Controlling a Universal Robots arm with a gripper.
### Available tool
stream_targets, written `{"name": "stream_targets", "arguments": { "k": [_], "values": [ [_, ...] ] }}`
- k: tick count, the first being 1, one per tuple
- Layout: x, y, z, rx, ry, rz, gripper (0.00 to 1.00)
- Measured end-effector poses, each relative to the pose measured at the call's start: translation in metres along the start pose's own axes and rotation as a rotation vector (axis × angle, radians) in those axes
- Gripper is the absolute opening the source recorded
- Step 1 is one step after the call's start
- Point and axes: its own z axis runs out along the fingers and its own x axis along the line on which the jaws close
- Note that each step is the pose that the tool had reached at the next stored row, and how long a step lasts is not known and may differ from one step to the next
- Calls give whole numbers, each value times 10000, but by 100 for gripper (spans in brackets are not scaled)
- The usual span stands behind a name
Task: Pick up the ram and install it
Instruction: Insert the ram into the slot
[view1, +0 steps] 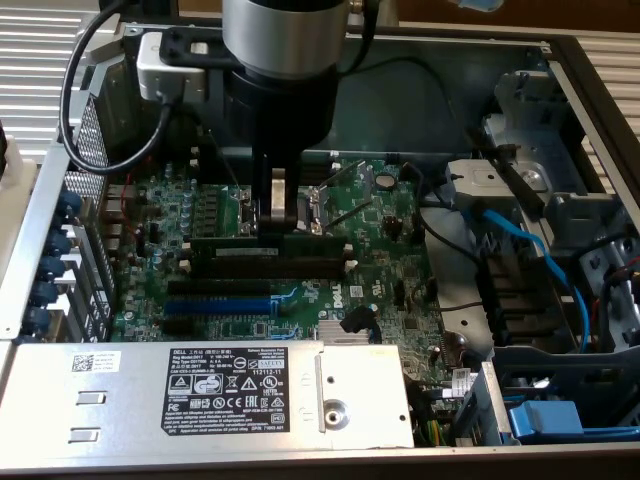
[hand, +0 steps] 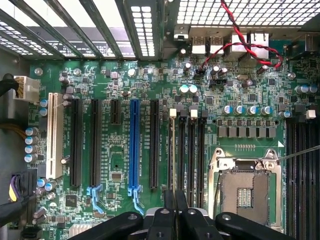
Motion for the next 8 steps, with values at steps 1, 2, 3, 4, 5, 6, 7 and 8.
{"name": "stream_targets", "arguments": {
  "k": [1,2,3,4,5,6,7,8],
  "values": [
    [0,-2,2,-9,1,0,12],
    [0,-2,3,-17,1,1,12],
    [1,-2,4,-26,3,2,12],
    [0,-3,6,-32,2,1,12],
    [1,-4,7,-37,2,0,12],
    [0,-4,8,-40,2,2,12],
    [1,-5,8,-42,2,3,12],
    [1,-5,9,-44,3,5,12]
  ]
}}
